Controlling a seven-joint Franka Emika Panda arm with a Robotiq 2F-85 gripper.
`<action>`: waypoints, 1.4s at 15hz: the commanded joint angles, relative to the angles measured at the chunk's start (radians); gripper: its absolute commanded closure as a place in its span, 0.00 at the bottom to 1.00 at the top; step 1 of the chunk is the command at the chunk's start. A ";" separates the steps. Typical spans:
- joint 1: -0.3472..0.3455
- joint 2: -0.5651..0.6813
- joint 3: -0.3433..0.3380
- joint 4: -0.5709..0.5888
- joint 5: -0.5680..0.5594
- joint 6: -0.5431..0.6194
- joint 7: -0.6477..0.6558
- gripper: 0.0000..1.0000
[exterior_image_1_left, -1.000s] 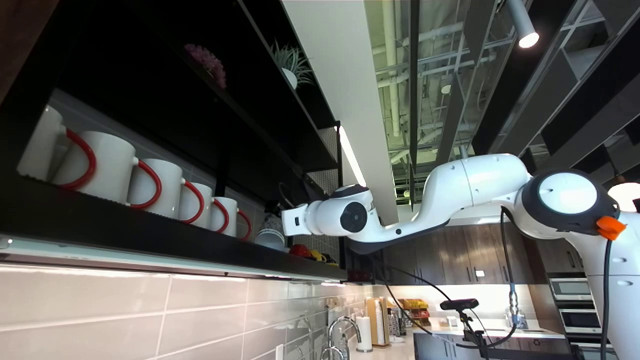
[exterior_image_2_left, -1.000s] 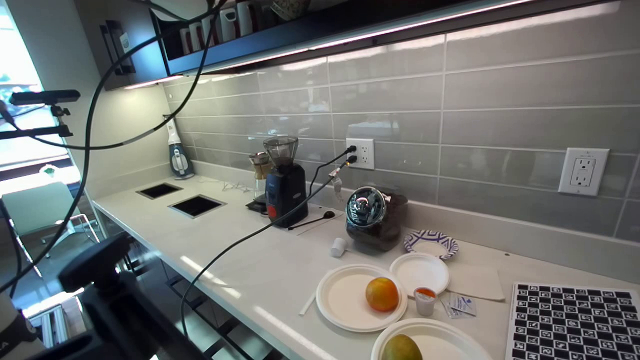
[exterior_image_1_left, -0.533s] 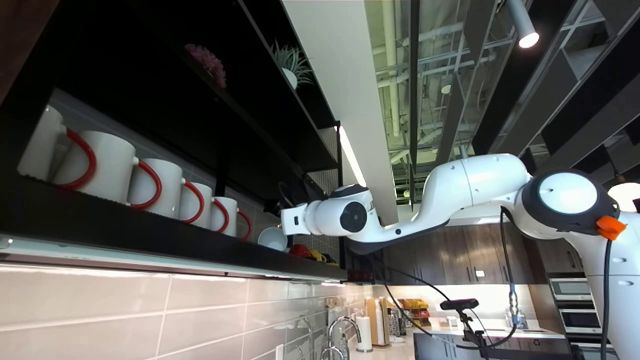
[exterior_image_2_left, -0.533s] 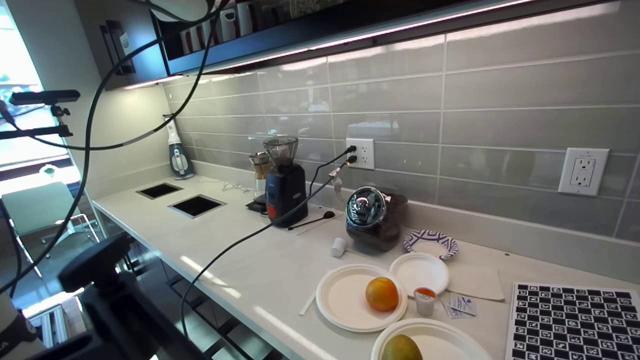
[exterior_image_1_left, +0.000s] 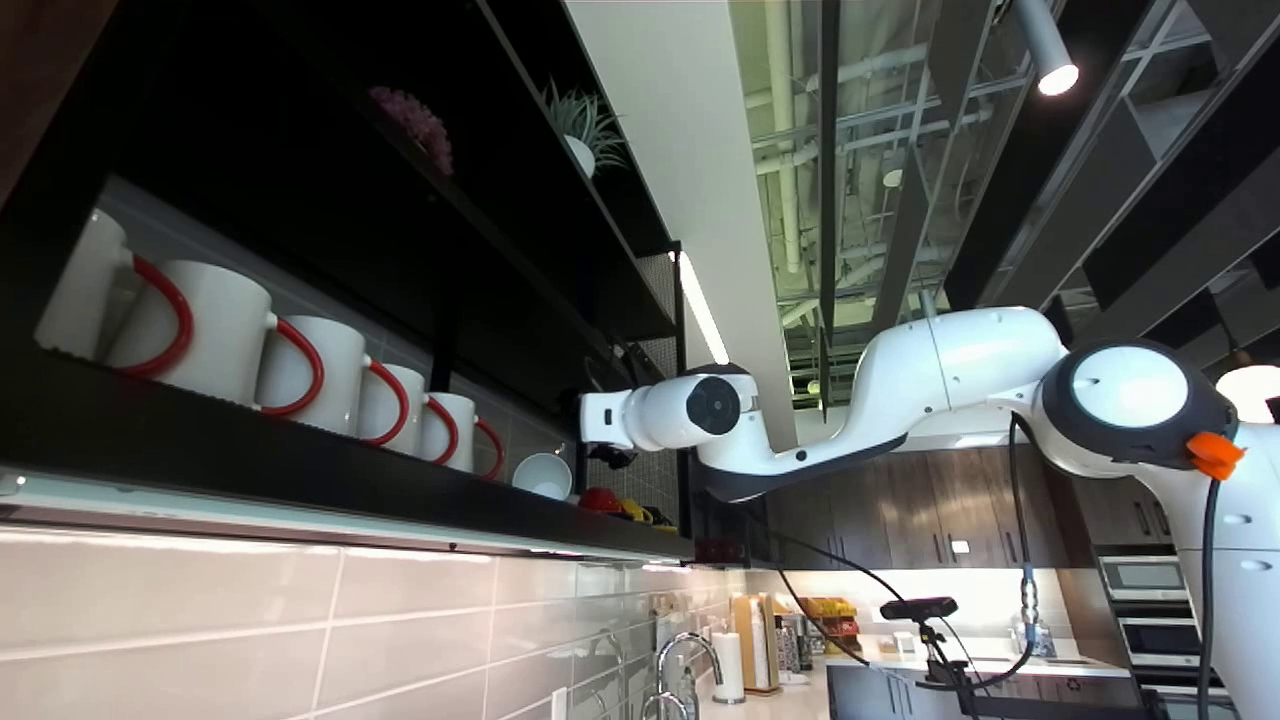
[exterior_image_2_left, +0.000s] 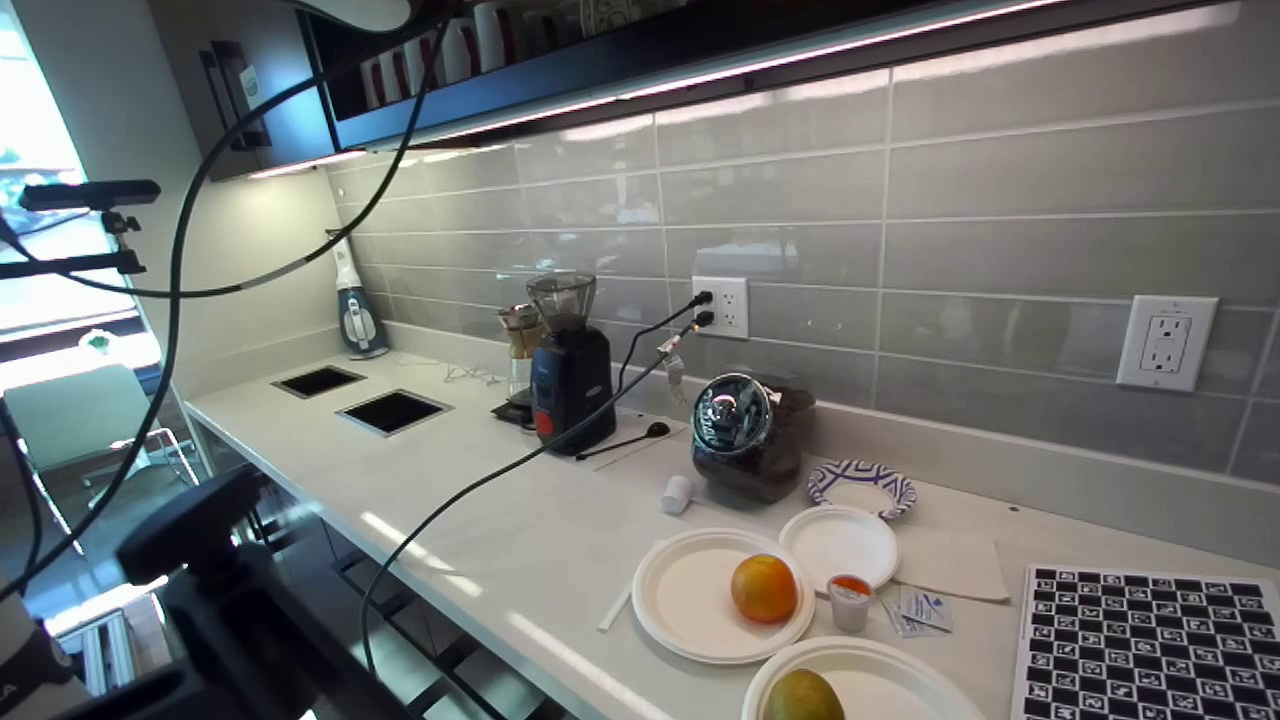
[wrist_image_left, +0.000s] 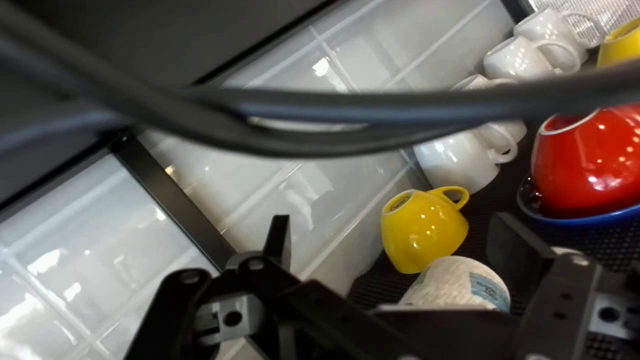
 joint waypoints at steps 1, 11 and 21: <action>-0.017 -0.003 -0.039 0.032 0.264 0.100 -0.156 0.00; 0.077 0.028 -0.119 -0.020 1.044 0.119 -0.756 0.00; 0.077 0.078 -0.110 0.222 1.644 -0.216 -1.385 0.00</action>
